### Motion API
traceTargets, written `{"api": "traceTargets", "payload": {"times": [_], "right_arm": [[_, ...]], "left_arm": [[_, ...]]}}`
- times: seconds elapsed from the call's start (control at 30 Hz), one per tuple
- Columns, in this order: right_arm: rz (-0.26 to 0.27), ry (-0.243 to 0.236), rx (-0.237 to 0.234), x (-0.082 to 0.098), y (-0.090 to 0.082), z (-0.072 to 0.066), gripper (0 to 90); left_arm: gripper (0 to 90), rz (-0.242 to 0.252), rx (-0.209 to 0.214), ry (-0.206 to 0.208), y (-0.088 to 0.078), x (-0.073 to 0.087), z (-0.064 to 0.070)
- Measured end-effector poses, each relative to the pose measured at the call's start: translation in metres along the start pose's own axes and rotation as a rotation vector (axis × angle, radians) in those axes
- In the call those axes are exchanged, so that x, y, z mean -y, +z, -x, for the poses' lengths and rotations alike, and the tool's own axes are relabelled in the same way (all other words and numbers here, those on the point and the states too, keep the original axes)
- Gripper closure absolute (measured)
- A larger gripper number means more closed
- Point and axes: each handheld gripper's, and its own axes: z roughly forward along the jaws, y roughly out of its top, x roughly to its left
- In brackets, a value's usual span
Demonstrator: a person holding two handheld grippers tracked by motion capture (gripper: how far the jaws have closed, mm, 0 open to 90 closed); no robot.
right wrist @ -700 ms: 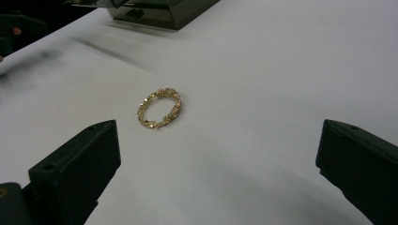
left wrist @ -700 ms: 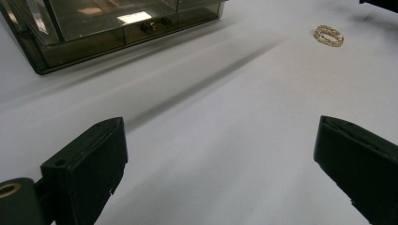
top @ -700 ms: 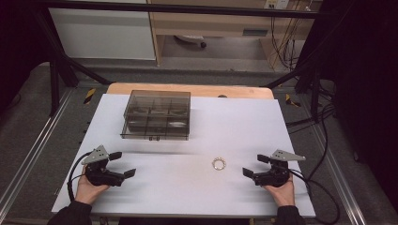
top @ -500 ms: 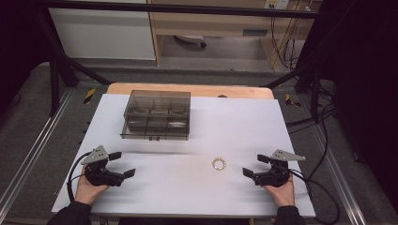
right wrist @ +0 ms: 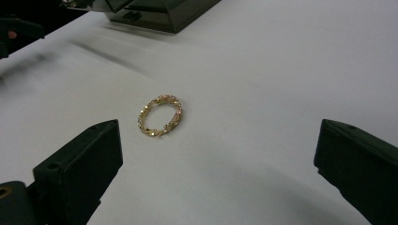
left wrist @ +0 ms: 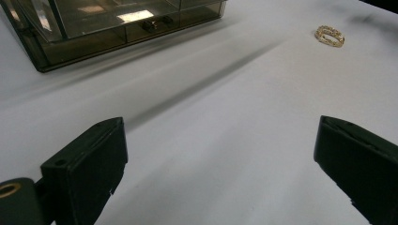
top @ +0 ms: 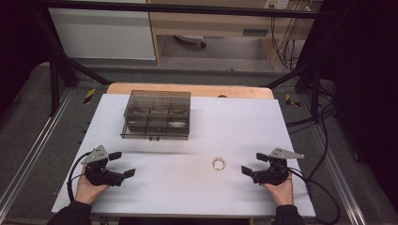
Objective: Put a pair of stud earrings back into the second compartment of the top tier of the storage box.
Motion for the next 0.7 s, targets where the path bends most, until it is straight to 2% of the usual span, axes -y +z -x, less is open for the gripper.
{"api": "traceTargets", "payload": {"times": [0.5, 0.7], "right_arm": [[-0.037, -0.012, 0.000, -0.015, 0.020, -0.012, 4.9], [-0.059, -0.033, -0.001, -0.021, 0.030, -0.018, 6.5]], "left_arm": [[2.9, -0.006, -0.003, -0.002, 0.001, 0.000, -0.001], [3.0, -0.012, -0.003, -0.002, 0.002, 0.000, -0.001]]}}
